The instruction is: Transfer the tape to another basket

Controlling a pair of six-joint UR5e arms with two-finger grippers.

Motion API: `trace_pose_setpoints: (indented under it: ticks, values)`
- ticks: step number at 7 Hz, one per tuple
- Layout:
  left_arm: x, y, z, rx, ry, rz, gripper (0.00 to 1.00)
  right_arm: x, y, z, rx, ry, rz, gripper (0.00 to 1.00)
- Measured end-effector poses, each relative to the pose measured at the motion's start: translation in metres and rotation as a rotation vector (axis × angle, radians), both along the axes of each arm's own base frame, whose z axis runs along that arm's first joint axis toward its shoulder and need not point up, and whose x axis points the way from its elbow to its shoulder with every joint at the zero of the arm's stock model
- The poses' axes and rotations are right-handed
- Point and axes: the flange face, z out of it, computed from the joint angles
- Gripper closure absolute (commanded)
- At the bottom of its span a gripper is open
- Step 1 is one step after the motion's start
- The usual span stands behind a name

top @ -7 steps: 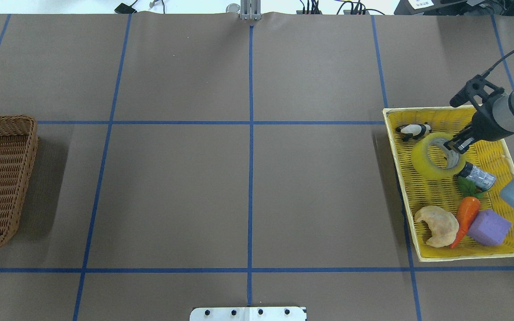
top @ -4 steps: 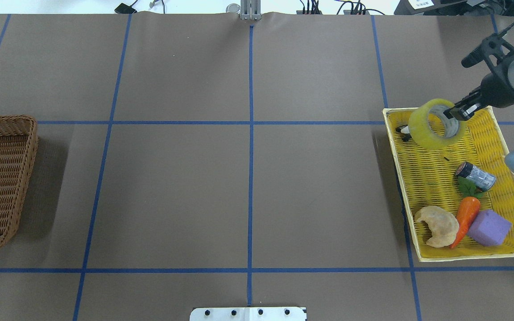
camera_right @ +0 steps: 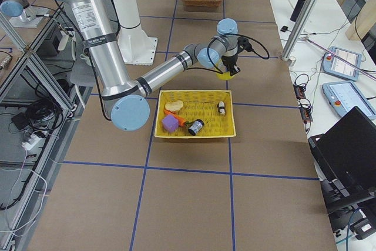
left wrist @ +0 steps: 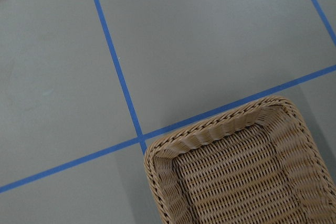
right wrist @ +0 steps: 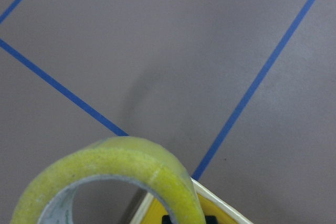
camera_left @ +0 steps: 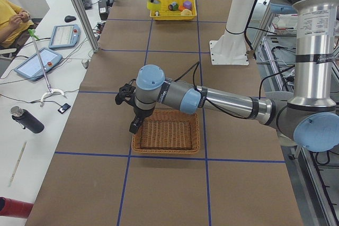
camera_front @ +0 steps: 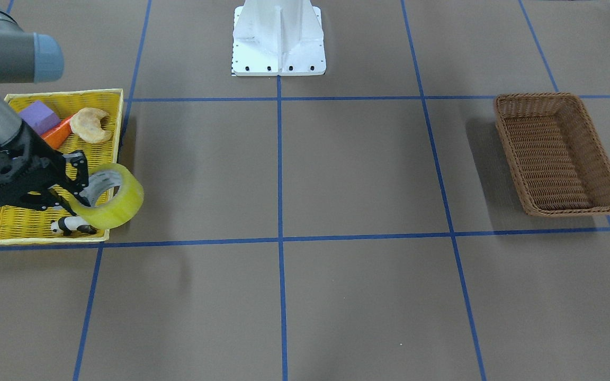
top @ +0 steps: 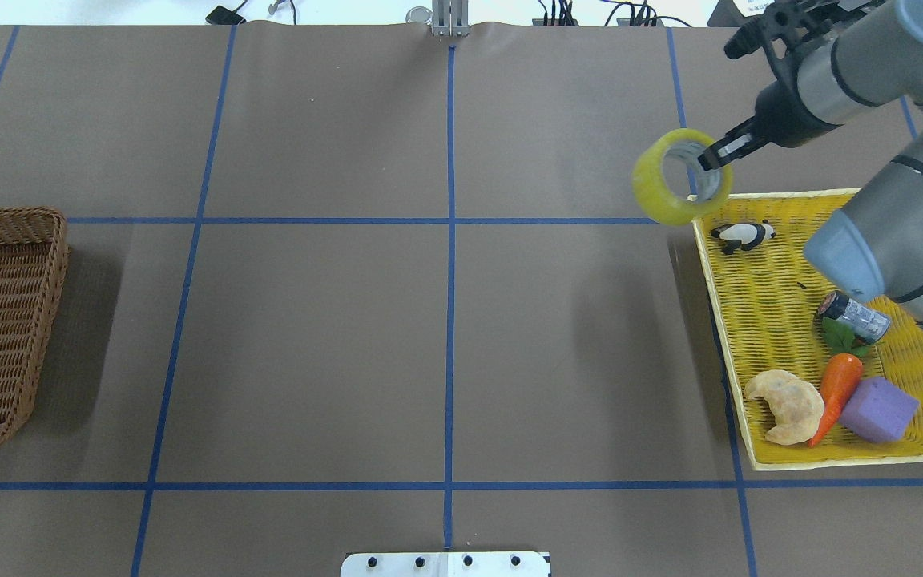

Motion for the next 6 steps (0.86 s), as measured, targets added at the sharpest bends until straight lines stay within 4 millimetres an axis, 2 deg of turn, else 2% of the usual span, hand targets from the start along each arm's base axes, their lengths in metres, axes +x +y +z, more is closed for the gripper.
trace_pose_setpoints:
  ticks: [2, 4, 6]
  values:
    - [0.025, -0.024, -0.034, 0.082, 0.004, 0.047, 0.01, -0.055, 0.015, -0.047, -0.012, -0.034, 0.037, 1.00]
    - [0.073, -0.044, -0.069, 0.146, 0.017, 0.123, 0.01, -0.106, 0.036, -0.084, 0.032, -0.038, 0.033, 1.00]
    - [0.120, -0.061, -0.113, 0.173, 0.060, 0.143, 0.01, -0.144, 0.052, -0.131, 0.063, -0.004, 0.034, 1.00]
